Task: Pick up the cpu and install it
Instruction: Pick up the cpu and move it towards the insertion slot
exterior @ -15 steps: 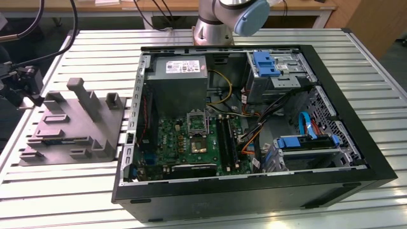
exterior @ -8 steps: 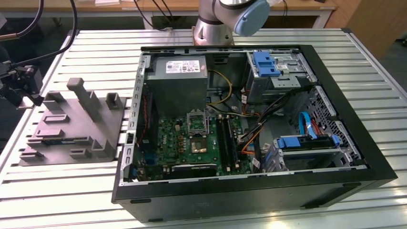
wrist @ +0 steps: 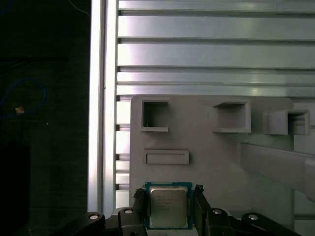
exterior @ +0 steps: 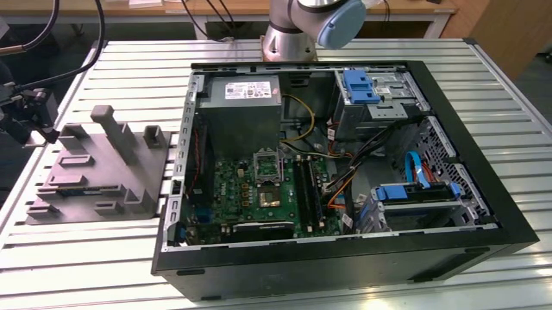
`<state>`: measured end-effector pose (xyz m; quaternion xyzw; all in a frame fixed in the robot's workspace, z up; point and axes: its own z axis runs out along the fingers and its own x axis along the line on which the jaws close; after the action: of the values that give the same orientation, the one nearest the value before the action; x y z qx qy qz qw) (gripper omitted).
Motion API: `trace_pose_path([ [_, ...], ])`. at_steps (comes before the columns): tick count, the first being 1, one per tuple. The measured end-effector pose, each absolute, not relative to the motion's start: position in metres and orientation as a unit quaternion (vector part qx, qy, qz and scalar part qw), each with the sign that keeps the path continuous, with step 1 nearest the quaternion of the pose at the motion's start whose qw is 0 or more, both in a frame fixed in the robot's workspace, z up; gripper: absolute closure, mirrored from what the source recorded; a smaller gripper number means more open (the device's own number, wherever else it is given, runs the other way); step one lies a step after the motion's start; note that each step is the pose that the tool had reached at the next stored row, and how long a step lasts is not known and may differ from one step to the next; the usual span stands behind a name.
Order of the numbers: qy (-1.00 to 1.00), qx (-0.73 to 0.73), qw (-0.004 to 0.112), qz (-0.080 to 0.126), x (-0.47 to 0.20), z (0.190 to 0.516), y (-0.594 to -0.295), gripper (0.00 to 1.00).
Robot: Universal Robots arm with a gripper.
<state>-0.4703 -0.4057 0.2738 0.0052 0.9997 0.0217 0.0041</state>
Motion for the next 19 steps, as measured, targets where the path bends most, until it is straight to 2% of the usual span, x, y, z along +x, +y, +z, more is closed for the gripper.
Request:
trace_pose_path([
  [19, 1.000, 0.005, 0.004, 0.022, -0.4703, 0.2777, -0.4055, 0.53],
])
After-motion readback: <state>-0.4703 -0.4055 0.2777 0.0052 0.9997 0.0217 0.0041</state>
